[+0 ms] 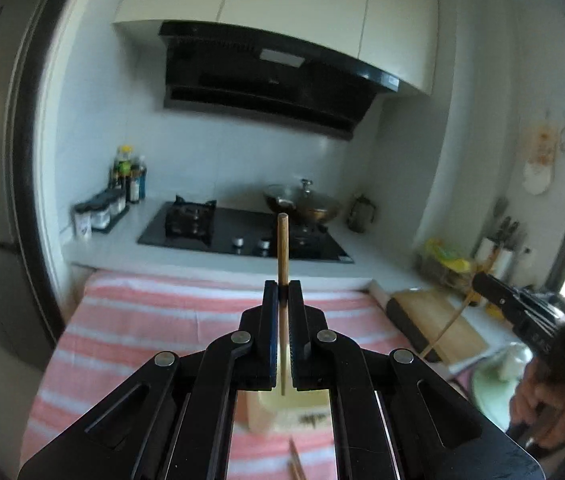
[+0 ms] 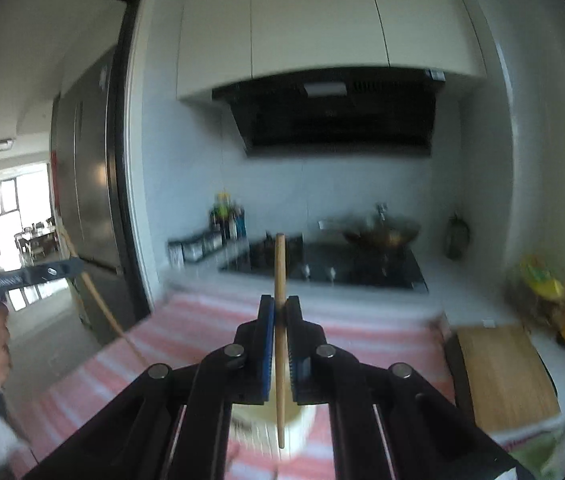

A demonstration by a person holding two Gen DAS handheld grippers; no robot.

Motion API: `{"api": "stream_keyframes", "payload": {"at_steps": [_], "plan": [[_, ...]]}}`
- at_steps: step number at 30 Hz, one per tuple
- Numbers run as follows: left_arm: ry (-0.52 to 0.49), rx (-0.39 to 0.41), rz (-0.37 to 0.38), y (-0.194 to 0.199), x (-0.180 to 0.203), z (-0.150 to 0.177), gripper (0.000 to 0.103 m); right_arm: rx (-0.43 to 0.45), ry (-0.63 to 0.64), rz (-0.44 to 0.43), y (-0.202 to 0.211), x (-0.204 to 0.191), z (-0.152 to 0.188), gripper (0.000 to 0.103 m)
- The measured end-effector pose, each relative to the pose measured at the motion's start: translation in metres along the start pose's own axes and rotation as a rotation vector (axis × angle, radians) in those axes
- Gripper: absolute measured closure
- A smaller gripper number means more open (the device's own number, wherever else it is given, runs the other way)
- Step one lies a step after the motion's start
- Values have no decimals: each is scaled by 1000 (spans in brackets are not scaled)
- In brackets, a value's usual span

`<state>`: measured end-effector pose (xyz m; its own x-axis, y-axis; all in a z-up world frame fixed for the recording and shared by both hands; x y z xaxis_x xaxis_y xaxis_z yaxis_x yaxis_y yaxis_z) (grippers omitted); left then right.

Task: Organize utensils
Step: 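Lift both held chopsticks and carry them upright over the white holder box, then open both tools to drop the chopsticks into the holder, then withdraw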

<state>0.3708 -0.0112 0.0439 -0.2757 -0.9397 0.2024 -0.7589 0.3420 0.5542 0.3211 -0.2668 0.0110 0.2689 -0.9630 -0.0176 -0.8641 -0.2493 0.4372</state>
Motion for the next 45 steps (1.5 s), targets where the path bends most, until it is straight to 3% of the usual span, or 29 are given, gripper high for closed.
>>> {"api": "stream_keyframes", "payload": {"at_steps": [5,9,13,14,15,16,17,21,23,28,32,35,41,45], "plan": [[-10,-181,-27,-93,11,3,101,-83,5,-11,-76,-4,1,97],[-53,-381,-83,-158,11,26,101,-318,-55,-45,-149,6,29,97],[-60,-462,-103,-186,7,45,97,-447,-75,-29,-184,8,48,94],[-45,-464,-94,-185,5,47,88,-445,-69,-15,-185,7,49,93],[-31,-462,-84,-181,4,48,79,-438,-60,-4,-182,5,49,81],[-18,-447,-74,-173,1,49,55,-427,-58,-8,-176,3,49,72],[-10,-421,-75,-162,-1,50,37,-399,-62,-17,-167,3,47,53],[-18,-351,-49,-108,-12,69,22,-291,-67,-26,-110,6,42,47],[2,-338,-31,-78,-24,95,7,-265,-66,-21,-85,8,48,41],[109,-381,-85,-39,-64,187,5,-261,-26,45,-20,10,123,39],[138,-444,-263,-36,-90,266,5,-319,-33,133,4,9,207,39],[161,-492,-362,-47,-105,300,5,-391,-65,185,3,15,258,39],[190,-547,-398,-65,-118,325,5,-575,-157,261,-25,44,316,39],[185,-556,-414,-75,-120,327,2,-629,-241,280,-35,65,333,39]]}}
Point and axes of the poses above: each gripper's, at about its wrist camera, not at the fingertips, and y roughly against the way its jaws point, x to its right, z to its underside, the point moved 2 cm from there along -y, roughly the way its jaws point, and after that the axes turned 14 degrees about -x, right-handed, at the moved point
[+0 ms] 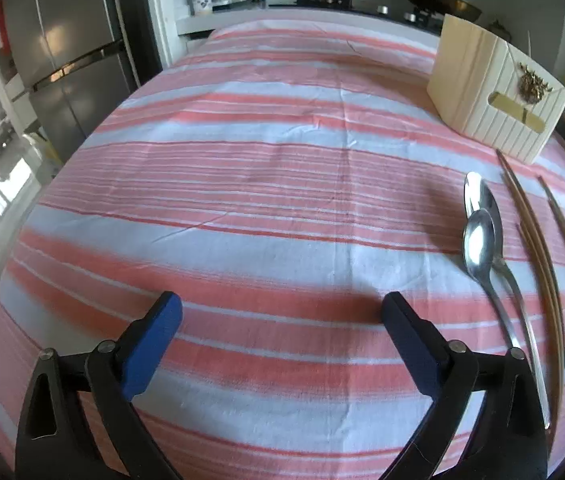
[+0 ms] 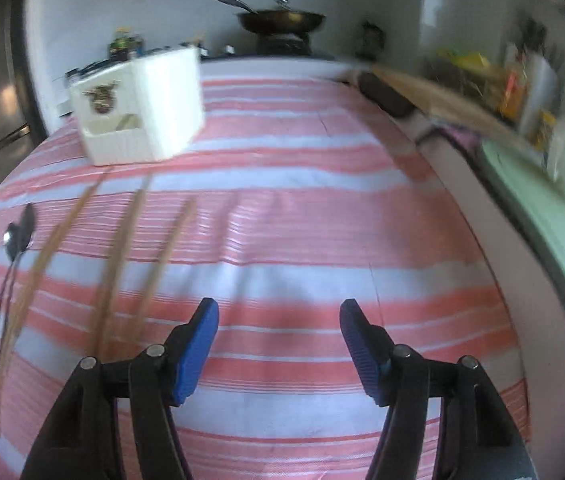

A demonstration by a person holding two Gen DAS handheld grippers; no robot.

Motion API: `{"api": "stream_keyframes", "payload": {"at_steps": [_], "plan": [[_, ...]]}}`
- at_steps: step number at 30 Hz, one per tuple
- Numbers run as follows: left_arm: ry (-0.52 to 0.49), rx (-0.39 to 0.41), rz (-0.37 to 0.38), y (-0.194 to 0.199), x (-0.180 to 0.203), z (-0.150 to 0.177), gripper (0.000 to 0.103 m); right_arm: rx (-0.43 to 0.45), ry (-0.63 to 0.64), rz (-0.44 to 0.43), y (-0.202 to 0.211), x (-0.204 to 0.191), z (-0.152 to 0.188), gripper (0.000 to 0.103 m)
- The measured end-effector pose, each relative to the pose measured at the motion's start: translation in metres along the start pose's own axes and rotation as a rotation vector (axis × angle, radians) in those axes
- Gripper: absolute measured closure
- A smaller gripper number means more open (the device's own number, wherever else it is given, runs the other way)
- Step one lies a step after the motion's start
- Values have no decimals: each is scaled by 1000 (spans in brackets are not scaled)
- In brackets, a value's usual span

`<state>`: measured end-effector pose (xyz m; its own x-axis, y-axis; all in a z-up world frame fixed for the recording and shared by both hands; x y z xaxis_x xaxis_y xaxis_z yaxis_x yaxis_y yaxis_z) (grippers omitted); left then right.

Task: Organize utensils
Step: 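Open both tools to drop the chopsticks into the holder, then withdraw, then move both tools back over the steel spoons and remaining chopsticks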

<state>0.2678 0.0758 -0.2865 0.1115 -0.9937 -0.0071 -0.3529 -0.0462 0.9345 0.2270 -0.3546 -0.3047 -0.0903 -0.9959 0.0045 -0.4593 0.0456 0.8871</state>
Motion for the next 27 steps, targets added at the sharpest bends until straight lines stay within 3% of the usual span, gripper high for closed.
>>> {"api": "stream_keyframes", "payload": {"at_steps": [17,27], "plan": [[47,-12,-9,2,3,6,0,-20,-22,3,-8,6,-2,31],[60,-8,43,7,4,9,0,-21,-19,8,-8,5,-3,29]]}}
Point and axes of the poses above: each gripper's, at about its wrist camera, not at the fingertips, and y roughly against the way its jaws point, x to its right, z to its underside, the point moved 2 cm from there along -y, roughly the way its jaws point, and after that the axes turned 14 degrees about -x, right-handed, at the moved point
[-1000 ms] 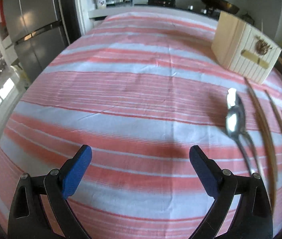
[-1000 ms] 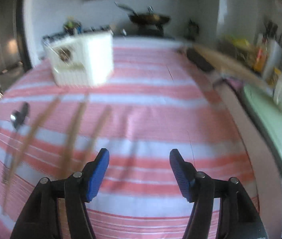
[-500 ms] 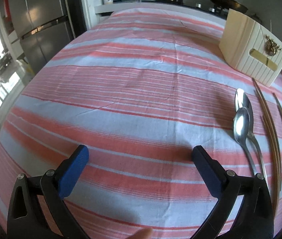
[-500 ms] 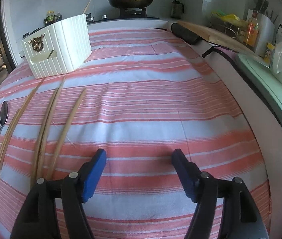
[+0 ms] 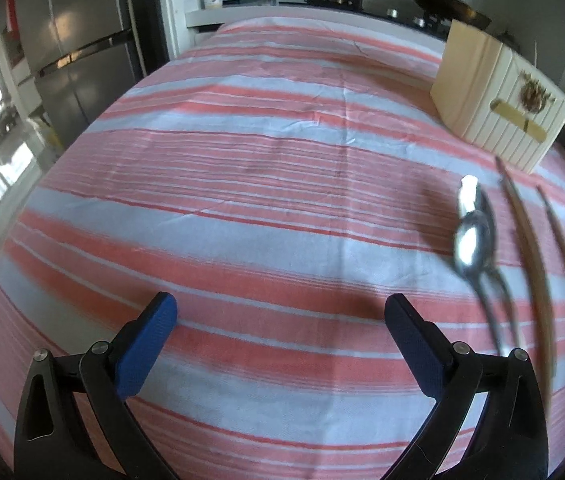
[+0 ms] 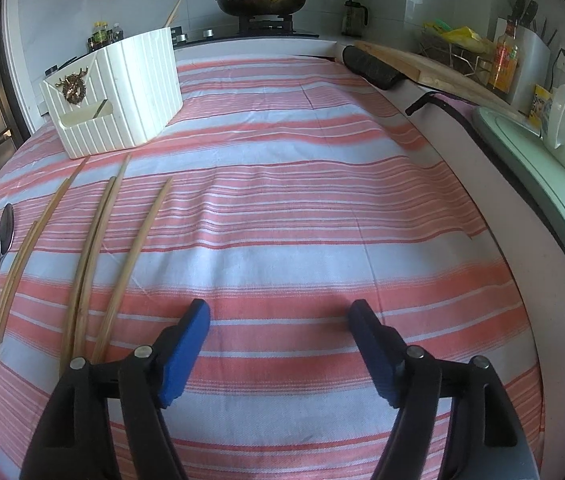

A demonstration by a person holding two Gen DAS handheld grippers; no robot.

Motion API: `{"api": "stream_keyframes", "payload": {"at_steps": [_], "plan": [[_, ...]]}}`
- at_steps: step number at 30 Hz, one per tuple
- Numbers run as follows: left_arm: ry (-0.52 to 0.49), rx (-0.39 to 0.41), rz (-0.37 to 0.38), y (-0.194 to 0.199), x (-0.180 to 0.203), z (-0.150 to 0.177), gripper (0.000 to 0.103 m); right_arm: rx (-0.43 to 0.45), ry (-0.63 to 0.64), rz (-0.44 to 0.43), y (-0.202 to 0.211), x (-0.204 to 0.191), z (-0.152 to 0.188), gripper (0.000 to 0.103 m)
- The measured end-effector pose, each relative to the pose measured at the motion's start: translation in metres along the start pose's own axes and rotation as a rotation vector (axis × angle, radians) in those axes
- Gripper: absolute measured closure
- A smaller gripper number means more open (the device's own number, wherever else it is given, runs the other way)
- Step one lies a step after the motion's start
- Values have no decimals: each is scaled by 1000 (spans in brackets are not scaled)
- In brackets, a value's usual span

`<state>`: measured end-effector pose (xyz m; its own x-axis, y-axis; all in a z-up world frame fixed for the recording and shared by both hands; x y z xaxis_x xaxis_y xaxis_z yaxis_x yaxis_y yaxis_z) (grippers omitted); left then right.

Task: Organize utensils
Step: 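Move both tools back over the steel spoons and remaining chopsticks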

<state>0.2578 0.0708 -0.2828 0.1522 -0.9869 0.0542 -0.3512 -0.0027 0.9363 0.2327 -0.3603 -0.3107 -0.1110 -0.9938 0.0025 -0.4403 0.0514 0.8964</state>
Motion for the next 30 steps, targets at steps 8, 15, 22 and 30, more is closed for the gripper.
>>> {"api": "stream_keyframes", "payload": {"at_steps": [8,15,22,30], "plan": [[-40,16,140,22,61,12,0,0,0,-1,0,0,0,28],[-112,-13,8,1,88,17,0,1,0,-2,0,0,0,28],[-158,-23,-5,3,83,17,0,12,-20,-27,9,1,3,29],[-152,-23,2,1,73,14,0,-58,100,-212,25,-53,12,54]]}}
Point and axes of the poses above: each gripper's, at about its wrist camera, not at the fingertips, and y roughly against the way its jaws point, x to its right, z to its underside, the point moved 2 cm from there along -y, roughly the way its jaws point, and after that the axes turned 14 degrees about -x, right-handed, at the moved point
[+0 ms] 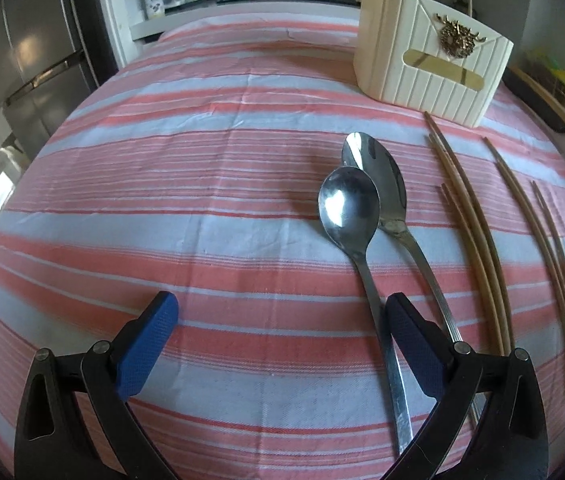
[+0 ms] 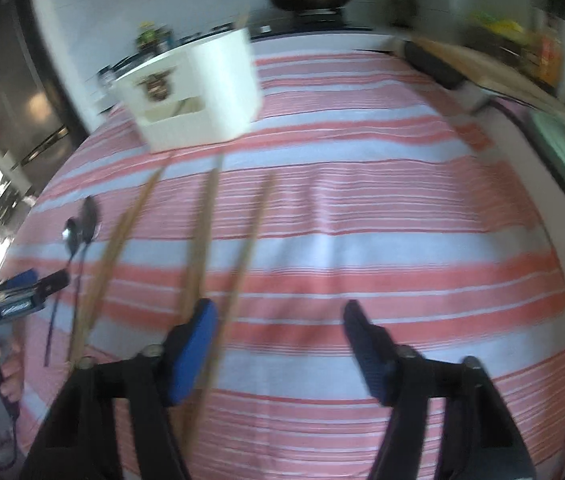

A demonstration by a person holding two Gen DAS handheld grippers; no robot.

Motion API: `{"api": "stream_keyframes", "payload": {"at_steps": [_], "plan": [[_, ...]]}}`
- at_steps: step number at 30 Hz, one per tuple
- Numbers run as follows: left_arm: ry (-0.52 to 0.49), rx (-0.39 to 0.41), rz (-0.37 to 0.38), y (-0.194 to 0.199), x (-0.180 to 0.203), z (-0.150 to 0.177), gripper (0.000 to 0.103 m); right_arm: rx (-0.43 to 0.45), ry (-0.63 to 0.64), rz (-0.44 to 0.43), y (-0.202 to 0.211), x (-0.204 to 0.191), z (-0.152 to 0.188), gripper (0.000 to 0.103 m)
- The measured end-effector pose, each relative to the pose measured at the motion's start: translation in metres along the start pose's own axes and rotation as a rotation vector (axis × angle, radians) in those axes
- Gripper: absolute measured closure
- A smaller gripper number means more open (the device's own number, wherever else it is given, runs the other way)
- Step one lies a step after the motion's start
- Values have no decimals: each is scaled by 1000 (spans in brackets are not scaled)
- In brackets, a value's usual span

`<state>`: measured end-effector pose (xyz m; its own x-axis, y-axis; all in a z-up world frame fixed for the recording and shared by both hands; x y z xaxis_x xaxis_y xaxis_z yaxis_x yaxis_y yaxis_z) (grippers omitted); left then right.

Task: Organize utensils
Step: 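Move both tools back over the steel spoons and remaining chopsticks, then grasp a steel spoon by its bowl with the left tool while the right tool grasps a chopstick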

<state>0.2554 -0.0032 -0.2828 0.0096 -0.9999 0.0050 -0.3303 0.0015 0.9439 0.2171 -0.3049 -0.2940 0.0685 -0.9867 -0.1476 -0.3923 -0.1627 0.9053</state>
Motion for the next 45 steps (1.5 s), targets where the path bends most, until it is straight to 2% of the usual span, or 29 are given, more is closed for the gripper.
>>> {"api": "stream_keyframes", "payload": {"at_steps": [1,3,4,6,10,13,17,19,20,21,28,45], "plan": [[-4,1,1,0,0,0,0,-11,8,2,-4,-4,-1,57],[-13,1,4,0,-2,1,0,-44,35,24,-13,-12,-2,82],[-16,1,5,0,-3,2,0,-48,48,28,-15,-15,-2,83],[-15,3,6,1,-7,4,0,-61,80,79,-17,-24,-2,94],[-4,0,8,1,-17,4,0,-65,47,192,-14,-10,-2,96],[6,-3,7,1,-24,3,0,-60,25,285,-11,7,2,95],[-23,-5,13,1,-26,4,0,-56,8,244,-8,17,4,92],[-45,-6,16,1,-27,6,0,-48,1,236,-7,22,5,80],[-52,-6,17,2,-28,7,0,-43,-6,227,-6,24,7,68],[-54,-6,17,2,-29,8,0,-42,-15,211,-6,25,7,62],[-43,-18,12,2,-39,9,0,-44,-40,154,-5,31,9,61],[-53,-67,24,2,-59,5,0,-70,-5,161,-8,28,7,57]]}}
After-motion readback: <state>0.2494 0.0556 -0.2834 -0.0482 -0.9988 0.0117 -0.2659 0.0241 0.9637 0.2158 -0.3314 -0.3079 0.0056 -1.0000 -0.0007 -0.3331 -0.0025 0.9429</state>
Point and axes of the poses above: each gripper's, at about its wrist camera, not at the fingertips, and y roughly against the way its jaws point, x to its right, z to its underside, the point moved 2 cm from there along -y, roughly the way its jaws point, and after that the axes turned 14 degrees about -x, right-handed, at the moved point
